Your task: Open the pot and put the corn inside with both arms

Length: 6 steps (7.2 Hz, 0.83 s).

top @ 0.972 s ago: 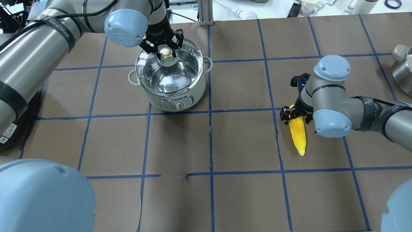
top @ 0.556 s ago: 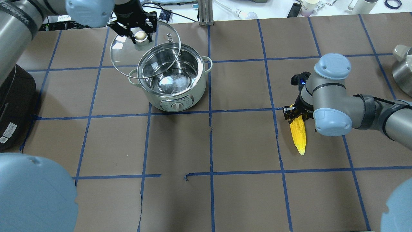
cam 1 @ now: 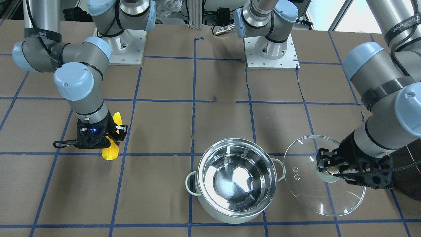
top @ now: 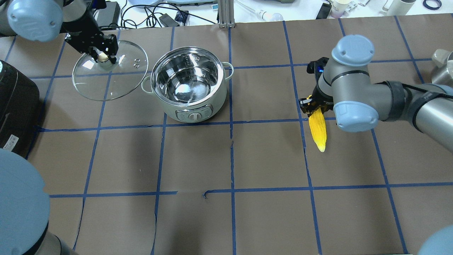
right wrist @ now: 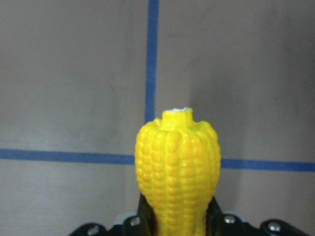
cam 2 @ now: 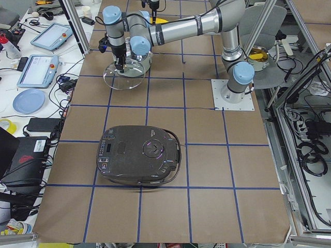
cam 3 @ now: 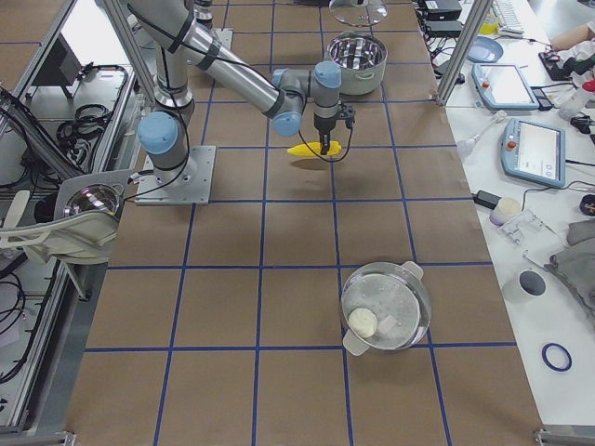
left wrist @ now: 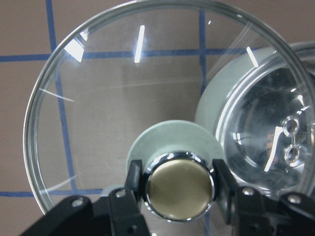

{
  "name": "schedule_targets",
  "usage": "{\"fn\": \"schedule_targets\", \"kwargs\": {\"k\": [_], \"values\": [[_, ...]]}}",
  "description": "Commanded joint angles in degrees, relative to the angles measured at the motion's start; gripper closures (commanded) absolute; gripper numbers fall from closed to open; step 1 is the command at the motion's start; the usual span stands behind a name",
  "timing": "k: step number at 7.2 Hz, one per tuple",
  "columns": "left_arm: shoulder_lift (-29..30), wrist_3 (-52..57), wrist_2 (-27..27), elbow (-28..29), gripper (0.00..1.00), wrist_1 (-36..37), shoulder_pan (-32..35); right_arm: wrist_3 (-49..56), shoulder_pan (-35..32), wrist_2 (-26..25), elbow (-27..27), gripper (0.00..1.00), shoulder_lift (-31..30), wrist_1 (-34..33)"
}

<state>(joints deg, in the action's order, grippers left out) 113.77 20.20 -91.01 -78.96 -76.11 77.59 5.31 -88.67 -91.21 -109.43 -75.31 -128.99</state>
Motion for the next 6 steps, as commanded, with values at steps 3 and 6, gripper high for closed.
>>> {"fn": "schedule_targets", "kwargs": {"k": [3, 6], "values": [[-4.9, 4.7, -0.7, -24.3, 1.00, 20.7, -4.6, -9.8, -9.5, 1.5, 24.0, 0.59, 5.4, 13.9], [-5.4, 5.0, -1.9, -28.1, 1.00, 23.0, -4.8, -24.6, -19.1, 1.5, 49.8, 0.58, 19.9, 25.1]]}}
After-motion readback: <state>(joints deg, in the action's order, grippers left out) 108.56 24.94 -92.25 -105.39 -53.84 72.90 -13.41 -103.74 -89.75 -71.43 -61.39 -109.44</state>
